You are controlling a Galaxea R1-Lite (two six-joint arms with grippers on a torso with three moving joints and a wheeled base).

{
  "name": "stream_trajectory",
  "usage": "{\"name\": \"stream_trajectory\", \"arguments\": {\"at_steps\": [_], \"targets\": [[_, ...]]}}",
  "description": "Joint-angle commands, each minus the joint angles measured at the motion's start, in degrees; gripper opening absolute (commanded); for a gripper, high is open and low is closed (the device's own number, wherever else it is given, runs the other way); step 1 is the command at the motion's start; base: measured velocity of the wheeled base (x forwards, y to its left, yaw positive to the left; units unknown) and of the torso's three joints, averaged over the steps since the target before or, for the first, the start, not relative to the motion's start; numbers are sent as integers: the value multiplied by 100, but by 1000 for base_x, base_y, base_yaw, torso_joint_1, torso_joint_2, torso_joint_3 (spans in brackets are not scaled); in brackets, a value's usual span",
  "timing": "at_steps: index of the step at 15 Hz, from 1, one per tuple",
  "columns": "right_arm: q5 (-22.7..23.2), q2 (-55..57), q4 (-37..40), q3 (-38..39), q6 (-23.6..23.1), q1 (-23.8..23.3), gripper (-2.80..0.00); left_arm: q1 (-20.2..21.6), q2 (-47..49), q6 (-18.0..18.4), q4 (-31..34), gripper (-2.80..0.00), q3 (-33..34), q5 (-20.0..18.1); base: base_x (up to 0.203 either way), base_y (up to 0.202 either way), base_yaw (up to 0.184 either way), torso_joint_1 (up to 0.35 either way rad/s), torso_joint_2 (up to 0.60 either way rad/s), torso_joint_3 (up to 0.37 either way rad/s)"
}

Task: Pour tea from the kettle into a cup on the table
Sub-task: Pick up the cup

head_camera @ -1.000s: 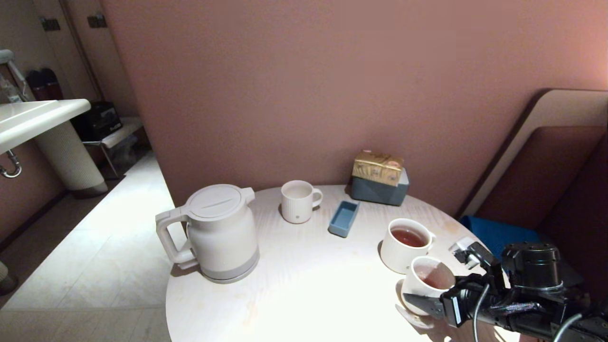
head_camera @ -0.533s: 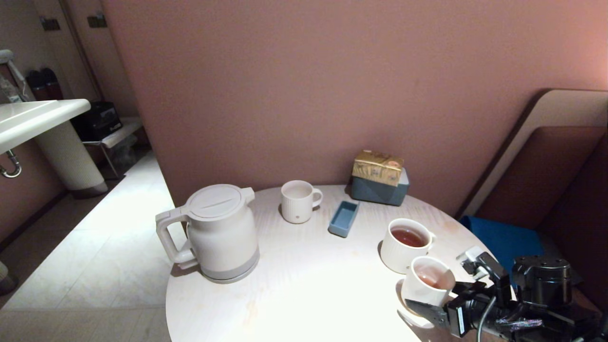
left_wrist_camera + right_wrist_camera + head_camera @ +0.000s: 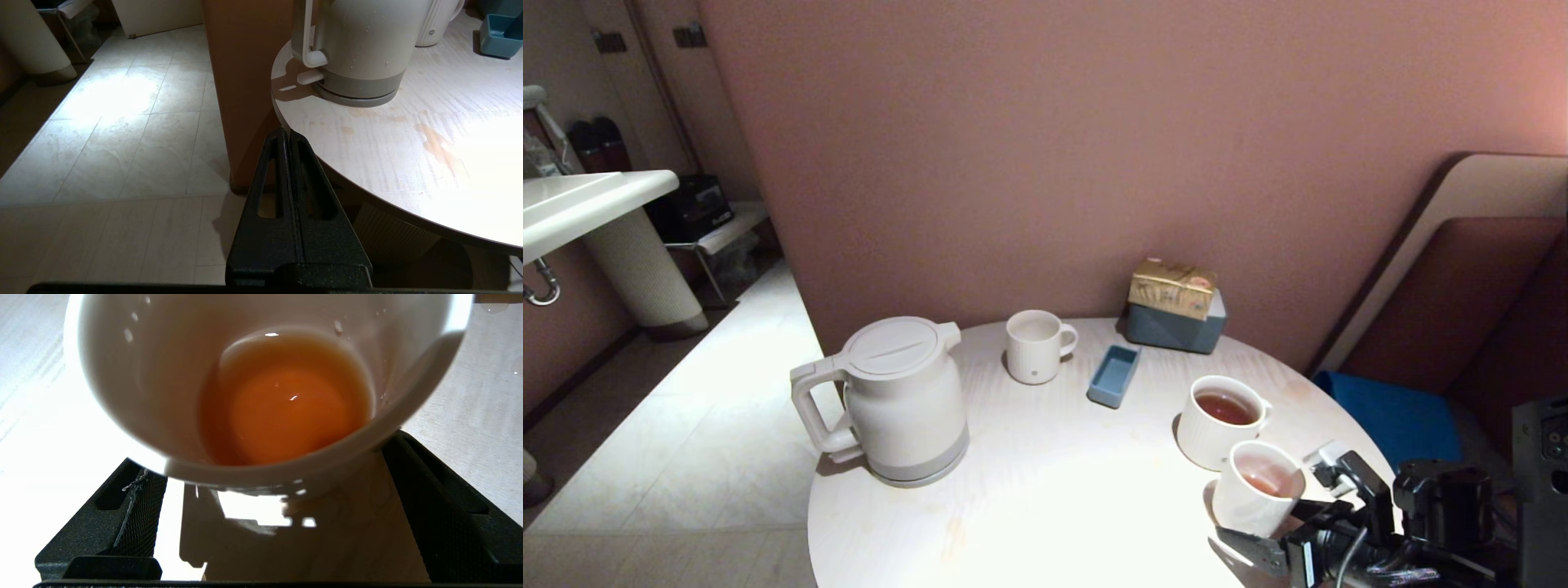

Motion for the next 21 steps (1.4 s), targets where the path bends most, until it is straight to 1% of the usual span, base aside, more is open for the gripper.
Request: {"name": "stream_trajectory", "arguments": {"at_steps": [1,4,9,10,11,18,21], "targets": [[15,-61,-274,-35,26,20,0,2,7,0,0,-280,0,0,0,0,0,0,0,0],[7,-253,-274,-152,171,39,0,2,7,0,0,-280,0,0,0,0,0,0,0,0],[-2,-212,-274,-310,242,39,0,2,7,0,0,-280,0,0,0,0,0,0,0,0],[6,-200,-274,-310,242,39,-23,2,7,0,0,-280,0,0,0,0,0,0,0,0],[7,-192,-274,-311,242,39,-280,2,7,0,0,-280,0,0,0,0,0,0,0,0],[7,-194,-274,-310,242,57,-280,2,7,0,0,-280,0,0,0,0,0,0,0,0],[-8,-239,-274,-308,227,155,-280,2,7,0,0,-280,0,0,0,0,0,0,0,0]]}}
